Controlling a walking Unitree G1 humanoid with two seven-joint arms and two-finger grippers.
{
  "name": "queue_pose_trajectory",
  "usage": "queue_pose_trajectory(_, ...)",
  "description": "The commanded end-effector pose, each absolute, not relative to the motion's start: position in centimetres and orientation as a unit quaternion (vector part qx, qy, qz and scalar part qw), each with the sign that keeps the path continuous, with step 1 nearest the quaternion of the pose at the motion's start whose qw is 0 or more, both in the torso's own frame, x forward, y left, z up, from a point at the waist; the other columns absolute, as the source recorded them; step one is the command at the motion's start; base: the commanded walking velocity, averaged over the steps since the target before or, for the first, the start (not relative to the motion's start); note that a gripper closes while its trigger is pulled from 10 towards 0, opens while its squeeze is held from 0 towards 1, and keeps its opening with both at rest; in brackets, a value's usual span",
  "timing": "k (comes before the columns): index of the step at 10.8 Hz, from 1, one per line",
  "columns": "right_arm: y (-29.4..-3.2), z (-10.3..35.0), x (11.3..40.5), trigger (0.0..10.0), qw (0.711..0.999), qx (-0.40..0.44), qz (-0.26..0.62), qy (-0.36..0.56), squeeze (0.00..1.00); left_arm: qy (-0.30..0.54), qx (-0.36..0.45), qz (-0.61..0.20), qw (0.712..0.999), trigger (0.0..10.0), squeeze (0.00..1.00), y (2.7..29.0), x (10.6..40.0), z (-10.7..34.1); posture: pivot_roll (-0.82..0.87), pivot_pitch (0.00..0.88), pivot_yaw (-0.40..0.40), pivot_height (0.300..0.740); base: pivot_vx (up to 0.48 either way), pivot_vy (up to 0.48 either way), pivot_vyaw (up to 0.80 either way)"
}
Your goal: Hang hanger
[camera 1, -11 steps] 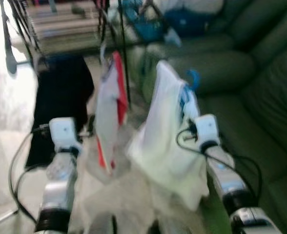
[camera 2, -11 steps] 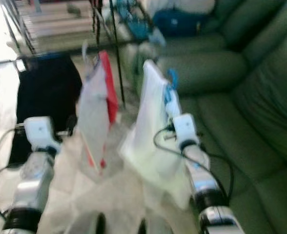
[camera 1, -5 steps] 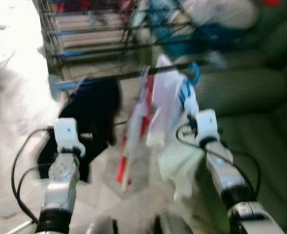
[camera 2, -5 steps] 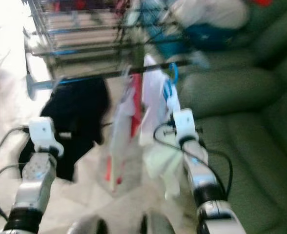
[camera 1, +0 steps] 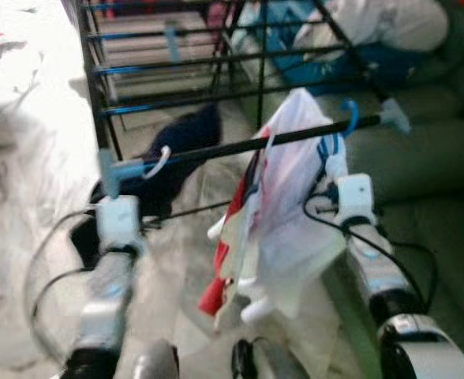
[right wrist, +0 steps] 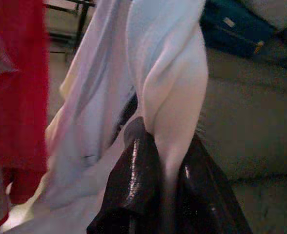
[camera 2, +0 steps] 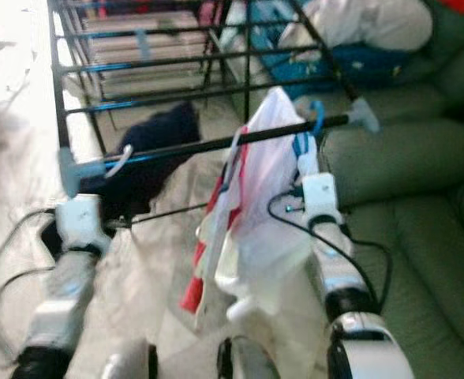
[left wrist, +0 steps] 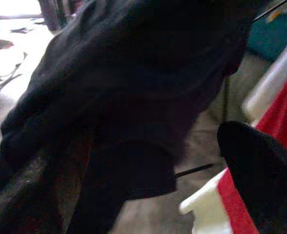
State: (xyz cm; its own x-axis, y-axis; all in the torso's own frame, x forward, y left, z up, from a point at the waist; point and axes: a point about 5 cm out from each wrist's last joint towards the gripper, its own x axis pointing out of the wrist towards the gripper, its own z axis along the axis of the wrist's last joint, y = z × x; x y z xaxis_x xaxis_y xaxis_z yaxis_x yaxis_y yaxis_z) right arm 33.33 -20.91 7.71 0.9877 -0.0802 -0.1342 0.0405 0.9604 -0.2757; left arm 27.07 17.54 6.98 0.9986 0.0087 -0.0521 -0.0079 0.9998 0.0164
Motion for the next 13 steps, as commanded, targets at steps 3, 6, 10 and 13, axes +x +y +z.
queue_pose_trajectory(3, -23.9, 8.9, 34.5, 10.0, 0.982, -0.137, -0.060, 0.119, 0.00, 0.026, 0.010, -0.009, 1.000, 10.0, 0.00, 16.9, 26.8, 7.2, 0.08, 0.150, -0.079, 0.740, 0.000, 0.000, 0.00)
queue_pose_trajectory(6, -23.6, 7.3, 34.4, 10.0, 0.972, -0.125, 0.008, 0.199, 0.00, 0.030, 0.010, -0.014, 0.999, 10.0, 0.00, 16.5, 26.8, 7.2, 0.09, 0.151, -0.084, 0.740, 0.000, 0.000, 0.00)
queue_pose_trajectory(10, -22.2, 7.3, 34.5, 10.0, 0.971, -0.123, 0.073, 0.192, 0.06, 0.040, 0.009, -0.010, 0.999, 10.0, 0.00, 16.3, 26.6, 6.9, 0.08, 0.152, -0.089, 0.740, 0.000, 0.000, 0.00)
queue_pose_trajectory(13, -23.0, 6.4, 32.9, 10.0, 0.977, -0.127, 0.042, 0.165, 1.00, 0.058, 0.028, -0.003, 0.998, 10.0, 0.00, 16.4, 26.3, 6.4, 0.08, 0.148, -0.091, 0.740, 0.000, 0.000, 0.00)
